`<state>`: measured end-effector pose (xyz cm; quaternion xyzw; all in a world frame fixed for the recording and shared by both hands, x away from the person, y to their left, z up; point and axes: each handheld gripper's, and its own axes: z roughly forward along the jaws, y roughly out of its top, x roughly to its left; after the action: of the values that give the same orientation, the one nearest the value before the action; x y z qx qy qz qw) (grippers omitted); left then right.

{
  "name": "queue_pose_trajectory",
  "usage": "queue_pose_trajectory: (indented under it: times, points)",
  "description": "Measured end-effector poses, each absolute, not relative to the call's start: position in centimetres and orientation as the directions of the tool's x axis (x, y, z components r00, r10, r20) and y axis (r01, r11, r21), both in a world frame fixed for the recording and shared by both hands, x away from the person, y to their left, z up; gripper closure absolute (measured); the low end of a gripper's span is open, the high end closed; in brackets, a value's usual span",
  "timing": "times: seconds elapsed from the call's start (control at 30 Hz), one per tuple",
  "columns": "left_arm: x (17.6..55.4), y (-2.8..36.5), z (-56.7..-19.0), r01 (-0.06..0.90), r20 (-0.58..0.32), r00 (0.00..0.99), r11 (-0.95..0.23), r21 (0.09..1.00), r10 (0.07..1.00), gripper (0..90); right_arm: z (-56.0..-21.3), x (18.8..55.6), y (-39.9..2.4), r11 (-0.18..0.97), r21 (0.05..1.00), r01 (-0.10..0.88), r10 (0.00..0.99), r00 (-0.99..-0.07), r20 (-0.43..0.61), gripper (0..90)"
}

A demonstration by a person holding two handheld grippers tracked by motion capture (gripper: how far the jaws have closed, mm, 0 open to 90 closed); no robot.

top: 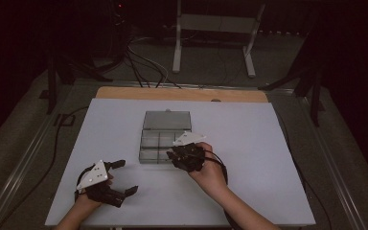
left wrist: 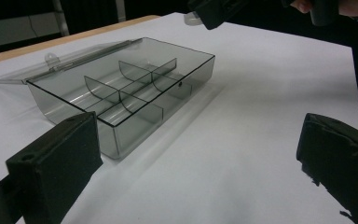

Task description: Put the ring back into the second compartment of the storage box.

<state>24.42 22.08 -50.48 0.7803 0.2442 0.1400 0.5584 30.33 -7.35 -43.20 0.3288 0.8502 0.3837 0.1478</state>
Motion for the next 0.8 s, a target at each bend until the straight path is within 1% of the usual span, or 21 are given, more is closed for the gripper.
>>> queue_pose_trajectory:
  times: [0.27,0.8]
  points:
    - [24.4,22.1,-50.4,0.223,-0.053,0.844,-0.26,0.94,0.534,0.9,-42.7,31.1,-6.8,0.492,0.756,0.432,0.673,-0.739,-0.016,71.7]
    - [24.4,22.1,-50.4,0.222,-0.053,0.844,-0.258,0.94,0.534,0.9,-42.4,32.7,-6.2,0.486,0.758,0.435,0.684,-0.729,-0.021,71.7]
